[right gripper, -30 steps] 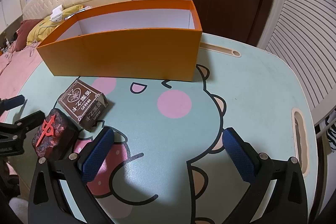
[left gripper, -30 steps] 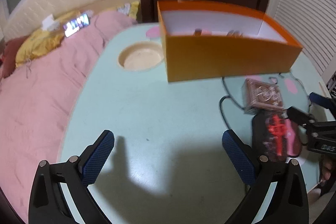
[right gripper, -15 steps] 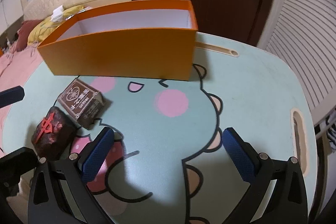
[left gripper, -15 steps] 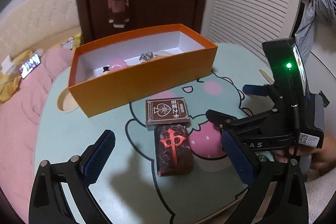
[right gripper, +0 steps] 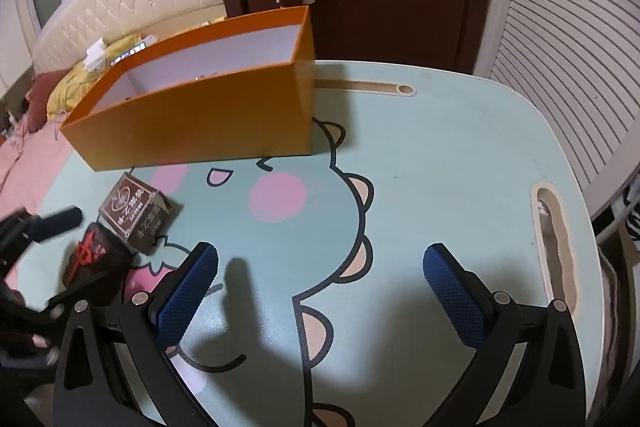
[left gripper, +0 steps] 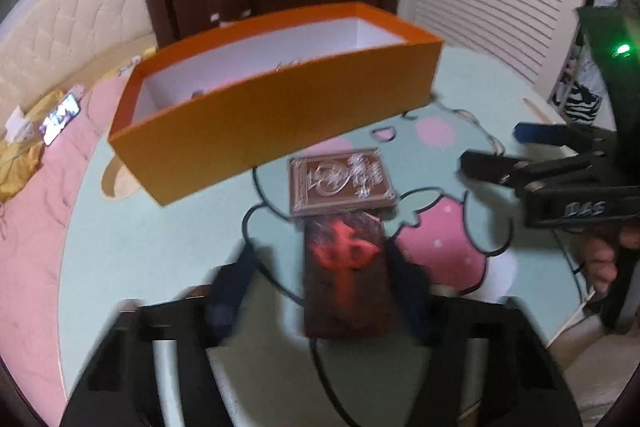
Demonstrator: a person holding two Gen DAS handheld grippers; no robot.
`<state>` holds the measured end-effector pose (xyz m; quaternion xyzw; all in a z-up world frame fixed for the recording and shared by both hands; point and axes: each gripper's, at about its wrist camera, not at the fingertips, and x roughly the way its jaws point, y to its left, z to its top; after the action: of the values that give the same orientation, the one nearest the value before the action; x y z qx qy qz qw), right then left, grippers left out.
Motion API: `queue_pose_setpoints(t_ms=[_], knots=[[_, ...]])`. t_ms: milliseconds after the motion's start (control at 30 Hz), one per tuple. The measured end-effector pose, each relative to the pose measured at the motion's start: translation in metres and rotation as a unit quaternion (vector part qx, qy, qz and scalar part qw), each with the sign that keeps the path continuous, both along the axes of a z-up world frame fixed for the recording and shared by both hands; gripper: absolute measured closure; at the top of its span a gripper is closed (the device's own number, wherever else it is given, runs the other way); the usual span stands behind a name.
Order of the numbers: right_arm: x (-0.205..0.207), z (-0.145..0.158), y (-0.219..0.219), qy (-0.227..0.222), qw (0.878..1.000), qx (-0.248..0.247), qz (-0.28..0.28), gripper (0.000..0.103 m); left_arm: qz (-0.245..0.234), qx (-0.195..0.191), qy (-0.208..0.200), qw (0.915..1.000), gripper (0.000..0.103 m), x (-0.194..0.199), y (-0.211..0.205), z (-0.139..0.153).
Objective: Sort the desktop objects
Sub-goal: 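Grasp the dark red-character block with left tool while right grasps the brown card box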
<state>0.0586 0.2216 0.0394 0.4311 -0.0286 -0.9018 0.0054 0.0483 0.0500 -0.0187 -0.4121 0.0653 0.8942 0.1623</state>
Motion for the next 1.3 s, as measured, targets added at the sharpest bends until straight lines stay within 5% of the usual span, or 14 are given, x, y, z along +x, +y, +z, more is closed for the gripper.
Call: queue_pose_setpoints(t_ms=[300, 400, 433, 500, 967, 1067, 1100, 1133, 1300], knots=[[0.002, 0.016, -0.030, 0.036, 0.995, -0.005, 0.097, 0.000, 0.085, 0.034, 0.003, 0.9958, 0.065, 0.007, -0.054, -0.003], [-0.004, 0.014, -0.047, 0.027, 0.990, -0.018, 0.141, 0.000, 0.110, 0.050, 0.006, 0.9926, 0.057, 0.008, -0.068, -0.004], [-0.007, 0.013, -0.055, 0.024, 0.988, -0.014, 0.153, 0.000, 0.114, 0.054, 0.008, 0.9919, 0.045, 0.009, -0.070, -0.005], [-0.013, 0.010, -0.065, 0.021, 0.986, -0.001, 0.166, 0.001, 0.121, 0.062, 0.012, 0.9907, 0.040, 0.010, -0.075, -0.005], [-0.045, -0.008, -0.114, 0.001, 0.976, 0.044, 0.213, 0.007, 0.123, 0.053, 0.029, 0.9906, 0.040, 0.005, -0.079, -0.010], [-0.046, -0.012, -0.116, -0.006, 0.975, 0.051, 0.217, 0.028, 0.123, 0.039, 0.035, 0.9910, 0.045, 0.006, -0.075, -0.011], [-0.044, -0.011, -0.117, -0.002, 0.974, 0.053, 0.218, 0.044, 0.121, 0.034, 0.037, 0.9914, 0.066, 0.007, -0.073, -0.010], [-0.042, -0.010, -0.117, 0.005, 0.974, 0.050, 0.223, 0.061, 0.120, 0.032, 0.036, 0.9916, 0.066, 0.007, -0.072, -0.009], [-0.036, -0.006, -0.108, -0.001, 0.979, 0.021, 0.200, 0.061, 0.112, 0.037, 0.031, 0.9925, 0.066, 0.008, -0.066, -0.004]])
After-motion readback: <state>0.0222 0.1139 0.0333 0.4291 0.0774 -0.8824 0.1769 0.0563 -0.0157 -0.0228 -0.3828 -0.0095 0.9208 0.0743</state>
